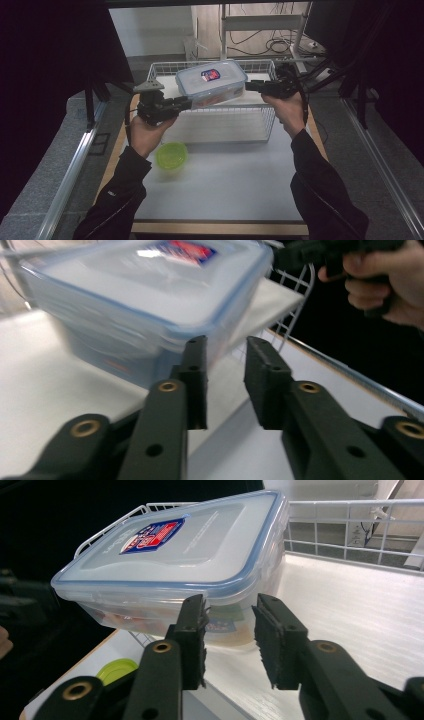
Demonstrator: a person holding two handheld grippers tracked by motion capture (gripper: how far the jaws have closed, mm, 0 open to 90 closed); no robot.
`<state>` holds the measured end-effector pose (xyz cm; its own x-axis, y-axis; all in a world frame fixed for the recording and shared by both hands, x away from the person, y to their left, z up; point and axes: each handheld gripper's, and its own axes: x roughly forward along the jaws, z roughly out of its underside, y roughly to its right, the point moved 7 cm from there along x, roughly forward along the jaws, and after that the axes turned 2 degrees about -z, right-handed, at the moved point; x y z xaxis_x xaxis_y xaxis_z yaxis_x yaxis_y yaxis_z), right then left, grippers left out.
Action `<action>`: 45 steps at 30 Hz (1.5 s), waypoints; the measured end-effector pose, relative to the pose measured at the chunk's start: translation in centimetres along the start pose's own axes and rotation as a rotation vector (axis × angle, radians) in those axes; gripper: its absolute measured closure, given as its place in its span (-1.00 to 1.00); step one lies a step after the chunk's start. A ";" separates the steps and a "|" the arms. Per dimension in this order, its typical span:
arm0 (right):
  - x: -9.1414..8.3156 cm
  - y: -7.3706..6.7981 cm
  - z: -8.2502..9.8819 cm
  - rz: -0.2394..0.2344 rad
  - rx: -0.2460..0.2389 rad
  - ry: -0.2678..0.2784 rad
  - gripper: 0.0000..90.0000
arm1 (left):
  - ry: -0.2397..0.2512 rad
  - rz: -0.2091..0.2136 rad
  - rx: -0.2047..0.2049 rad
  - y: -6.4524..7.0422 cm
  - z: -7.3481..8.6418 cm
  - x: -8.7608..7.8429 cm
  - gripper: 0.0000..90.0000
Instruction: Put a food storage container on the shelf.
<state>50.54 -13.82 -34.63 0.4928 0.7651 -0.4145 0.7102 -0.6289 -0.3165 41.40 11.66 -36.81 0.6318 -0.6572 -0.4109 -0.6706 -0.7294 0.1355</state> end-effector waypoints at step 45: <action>-1.4 -4.9 9.2 -0.020 -0.200 -0.091 -0.37 | -0.047 -0.047 0.046 1.4 7.8 -1.2 -0.58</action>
<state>41.75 -13.09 -40.40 0.4362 0.7558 -0.4884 0.8093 -0.5668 -0.1541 36.67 12.86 -43.22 0.6449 -0.6119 -0.4580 -0.6583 -0.7491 0.0739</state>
